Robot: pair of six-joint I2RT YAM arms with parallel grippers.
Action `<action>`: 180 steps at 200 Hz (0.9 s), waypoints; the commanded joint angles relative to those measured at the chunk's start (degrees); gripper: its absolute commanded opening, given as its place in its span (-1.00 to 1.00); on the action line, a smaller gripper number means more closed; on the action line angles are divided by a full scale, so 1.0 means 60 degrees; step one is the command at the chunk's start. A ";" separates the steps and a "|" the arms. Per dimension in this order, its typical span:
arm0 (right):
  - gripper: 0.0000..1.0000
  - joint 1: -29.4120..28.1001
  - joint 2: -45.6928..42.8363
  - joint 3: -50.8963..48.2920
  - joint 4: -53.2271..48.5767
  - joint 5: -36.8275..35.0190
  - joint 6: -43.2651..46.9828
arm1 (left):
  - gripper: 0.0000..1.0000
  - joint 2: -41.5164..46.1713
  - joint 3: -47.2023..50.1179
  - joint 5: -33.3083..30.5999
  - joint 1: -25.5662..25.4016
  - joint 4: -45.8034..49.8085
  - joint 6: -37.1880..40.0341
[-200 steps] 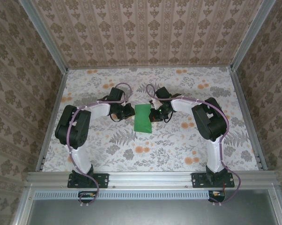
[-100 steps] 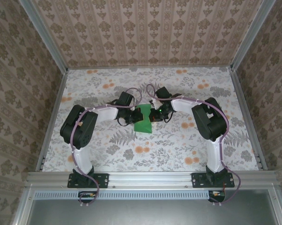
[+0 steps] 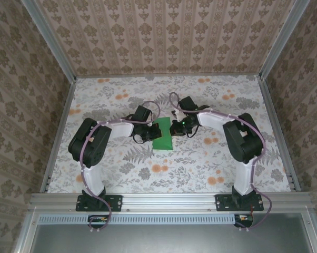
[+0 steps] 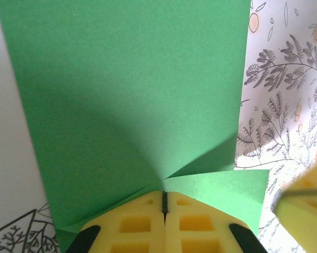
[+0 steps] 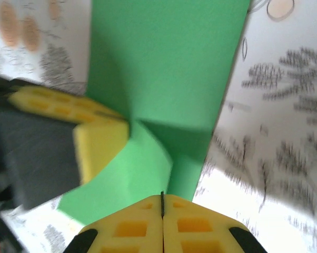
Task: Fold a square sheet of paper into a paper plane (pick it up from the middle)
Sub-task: Fold the triangle a second time at the center of the table.
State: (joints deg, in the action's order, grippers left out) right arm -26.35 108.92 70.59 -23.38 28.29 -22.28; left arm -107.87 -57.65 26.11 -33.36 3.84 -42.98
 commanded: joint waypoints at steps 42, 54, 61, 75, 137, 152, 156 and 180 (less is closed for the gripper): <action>-1.00 -0.0953 -0.1404 -0.1422 0.0655 -0.0221 -0.2170 | -1.00 -0.0370 0.0816 -0.0322 -0.0166 0.0068 -0.0429; -1.00 -0.1147 -0.1240 -0.1345 0.0637 -0.0326 -0.2323 | -1.00 -0.0375 0.0860 -0.0338 -0.0167 0.0039 -0.0453; -1.00 -0.1227 -0.1126 -0.1275 0.0668 -0.0380 -0.2390 | -1.00 -0.0383 0.0877 -0.0323 -0.0167 0.0007 -0.0464; -1.00 -0.1331 -0.0848 -0.1063 0.0617 -0.0592 -0.2481 | -1.00 -0.0391 0.0892 -0.0312 -0.0167 -0.0002 -0.0468; -1.00 -0.1422 0.0110 -0.0204 0.0265 -0.1066 -0.2559 | -1.00 -0.0404 0.0928 -0.0264 -0.0163 -0.0067 -0.0485; -1.00 -0.1439 0.0251 -0.0080 0.0179 -0.1133 -0.2570 | -1.00 -0.0405 0.0936 -0.0250 -0.0166 -0.0068 -0.0483; -1.00 -0.1442 0.0305 -0.0041 0.0151 -0.1165 -0.2570 | -1.00 -0.0406 0.0929 -0.0253 -0.0167 -0.0068 -0.0497; -1.00 -0.1461 0.0508 0.0126 -0.0013 -0.1380 -0.2570 | -1.00 -0.0397 0.0946 -0.0250 -0.0167 -0.0067 -0.0498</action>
State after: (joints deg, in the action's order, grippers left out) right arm -34.68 110.06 69.45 -20.18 22.52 -36.53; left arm -107.74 -54.76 27.18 -33.71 -2.92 -45.45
